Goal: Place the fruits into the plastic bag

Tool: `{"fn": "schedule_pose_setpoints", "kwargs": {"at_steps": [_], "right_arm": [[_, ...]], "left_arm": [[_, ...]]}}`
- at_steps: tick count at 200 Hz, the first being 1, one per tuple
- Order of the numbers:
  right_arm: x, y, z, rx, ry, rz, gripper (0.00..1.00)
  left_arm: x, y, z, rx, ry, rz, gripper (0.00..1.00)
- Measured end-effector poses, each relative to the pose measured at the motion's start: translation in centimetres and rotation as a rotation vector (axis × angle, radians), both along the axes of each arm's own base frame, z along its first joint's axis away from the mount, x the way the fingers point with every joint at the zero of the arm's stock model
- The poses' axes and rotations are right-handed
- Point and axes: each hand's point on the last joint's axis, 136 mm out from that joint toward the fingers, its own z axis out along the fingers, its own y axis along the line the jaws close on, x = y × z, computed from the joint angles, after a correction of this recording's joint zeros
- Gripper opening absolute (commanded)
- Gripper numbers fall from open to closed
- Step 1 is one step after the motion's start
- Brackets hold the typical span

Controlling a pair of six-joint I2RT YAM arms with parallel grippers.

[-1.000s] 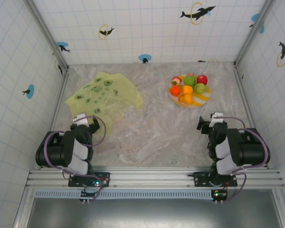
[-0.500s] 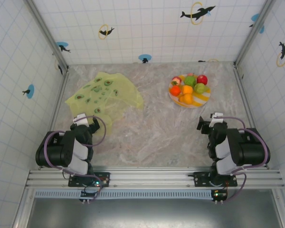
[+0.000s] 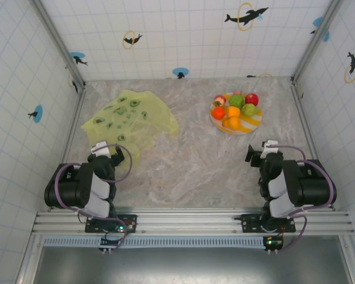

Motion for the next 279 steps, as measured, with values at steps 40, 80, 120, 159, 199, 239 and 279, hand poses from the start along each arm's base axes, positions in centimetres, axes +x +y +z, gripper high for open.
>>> {"fn": "schedule_pose_setpoints", "kwargs": {"at_steps": [40,80,120,159,199,239,279], "right_arm": [[0.0,0.0,0.0,0.0,0.0,0.0,1.0],[0.0,-0.3,1.9,-0.014,-0.054,-0.031,1.0],[-0.4,-2.4,7.0,0.053,-0.208,-0.17,1.0],[0.8,-2.8,10.0,0.153,-0.237,-0.237,0.99],[2.7,1.0,13.0,0.229,-0.236,-0.143,0.99],[3.7,7.8,12.1,0.243,-0.124,0.041,0.99],[3.0,14.9,8.7,0.171,0.032,0.231,1.0]], "left_arm": [[0.0,0.0,0.0,0.0,0.0,0.0,0.98],[0.0,0.0,0.7,0.0,-0.015,0.002,0.98],[0.3,1.7,4.9,-0.082,-0.113,0.129,0.98],[2.5,2.3,9.0,-0.293,-0.142,0.23,0.97],[4.0,-0.7,10.3,-0.504,-0.039,0.157,0.94],[2.6,-7.6,9.5,-0.506,0.155,0.013,0.94],[-0.1,-12.8,8.7,-0.366,0.299,-0.069,0.96]]}}
